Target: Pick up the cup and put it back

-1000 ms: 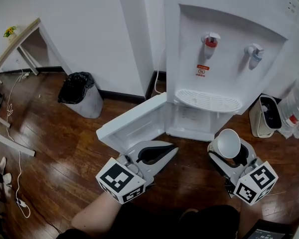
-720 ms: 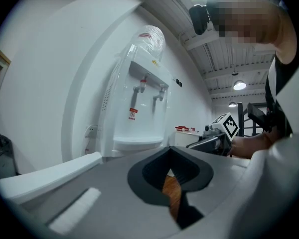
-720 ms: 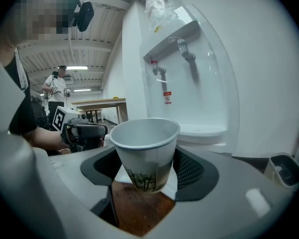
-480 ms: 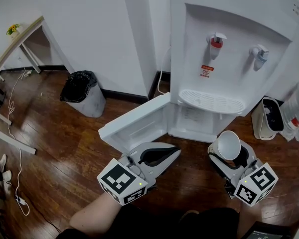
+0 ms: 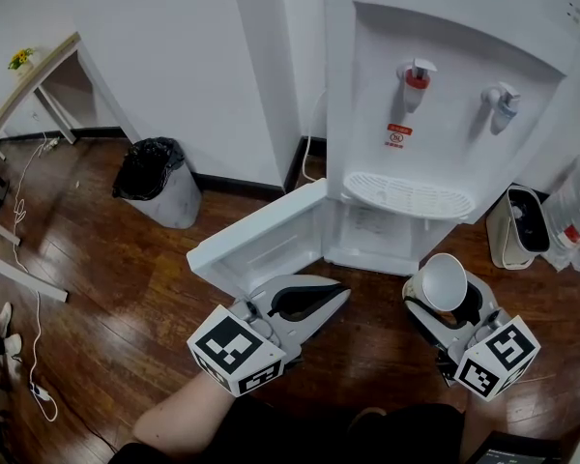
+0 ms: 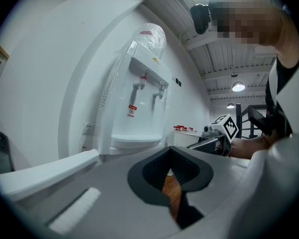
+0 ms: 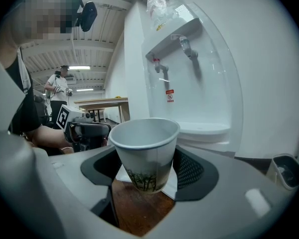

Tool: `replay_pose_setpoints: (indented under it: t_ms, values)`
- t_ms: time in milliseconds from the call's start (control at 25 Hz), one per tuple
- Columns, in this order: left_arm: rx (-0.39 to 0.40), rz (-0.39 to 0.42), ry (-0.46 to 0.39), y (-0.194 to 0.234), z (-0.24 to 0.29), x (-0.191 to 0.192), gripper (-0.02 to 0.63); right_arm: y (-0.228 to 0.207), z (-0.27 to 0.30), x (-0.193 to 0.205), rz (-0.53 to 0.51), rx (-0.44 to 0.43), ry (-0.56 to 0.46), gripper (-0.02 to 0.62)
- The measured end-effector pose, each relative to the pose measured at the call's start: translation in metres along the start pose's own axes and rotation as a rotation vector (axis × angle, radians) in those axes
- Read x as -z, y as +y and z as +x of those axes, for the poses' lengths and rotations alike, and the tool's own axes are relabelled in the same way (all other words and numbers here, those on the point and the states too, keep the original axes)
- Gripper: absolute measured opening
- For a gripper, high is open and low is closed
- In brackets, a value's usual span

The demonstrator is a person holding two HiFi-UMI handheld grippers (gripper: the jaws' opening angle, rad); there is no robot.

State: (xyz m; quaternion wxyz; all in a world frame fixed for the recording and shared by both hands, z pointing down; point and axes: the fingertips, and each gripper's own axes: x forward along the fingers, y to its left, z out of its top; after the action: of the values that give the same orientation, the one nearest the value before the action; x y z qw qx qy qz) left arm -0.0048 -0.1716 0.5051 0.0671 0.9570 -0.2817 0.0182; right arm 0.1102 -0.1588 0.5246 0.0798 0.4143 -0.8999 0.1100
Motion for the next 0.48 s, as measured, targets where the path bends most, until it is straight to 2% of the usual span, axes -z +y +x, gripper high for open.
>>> replay_pose_setpoints:
  t_ms: [480]
  values:
    - [-0.009,-0.005,0.001,0.0023,-0.0019,0.0006,0.001,-0.0012,0.0006,0.0027,0.005,-0.012,-0.003,0.319]
